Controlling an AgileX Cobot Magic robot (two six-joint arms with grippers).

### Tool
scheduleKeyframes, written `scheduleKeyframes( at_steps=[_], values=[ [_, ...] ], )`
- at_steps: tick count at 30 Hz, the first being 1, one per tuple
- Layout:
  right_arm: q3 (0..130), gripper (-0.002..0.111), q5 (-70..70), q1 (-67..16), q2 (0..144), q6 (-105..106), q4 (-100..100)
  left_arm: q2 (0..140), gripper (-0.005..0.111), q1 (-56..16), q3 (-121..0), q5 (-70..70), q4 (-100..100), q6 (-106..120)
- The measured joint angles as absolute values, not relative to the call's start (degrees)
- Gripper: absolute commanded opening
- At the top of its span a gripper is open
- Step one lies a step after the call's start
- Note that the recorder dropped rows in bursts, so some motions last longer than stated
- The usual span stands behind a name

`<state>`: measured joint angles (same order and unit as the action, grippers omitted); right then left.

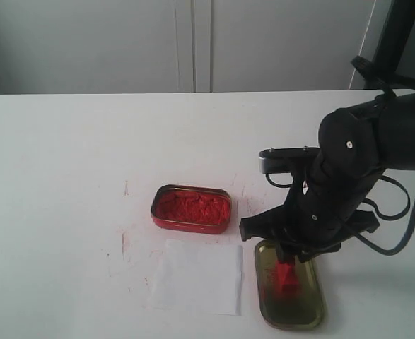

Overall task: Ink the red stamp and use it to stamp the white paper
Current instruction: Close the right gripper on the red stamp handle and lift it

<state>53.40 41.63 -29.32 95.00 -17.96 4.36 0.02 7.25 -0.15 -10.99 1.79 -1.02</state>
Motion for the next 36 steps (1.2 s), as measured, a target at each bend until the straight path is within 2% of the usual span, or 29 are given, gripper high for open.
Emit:
scheduleKeyframes(
  at_steps=[16, 20, 26, 36],
  values=[
    [52.8, 0.028, 39.9, -29.3, 98.5, -18.0, 4.9, 0.0, 0.000, 7.2, -0.2, -11.0, 1.8, -1.0],
    [52.8, 0.023, 39.9, -29.3, 99.3, -18.0, 5.4, 0.0, 0.000, 7.2, -0.2, -11.0, 1.8, -1.0],
    [52.8, 0.001, 39.9, -29.3, 99.5, -18.0, 5.7, 0.0, 0.000, 7.2, -0.2, -11.0, 1.8, -1.0],
    [52.8, 0.000, 39.9, -29.3, 99.5, -18.0, 5.7, 0.0, 0.000, 7.2, -0.2, -11.0, 1.8, -1.0]
  ],
)
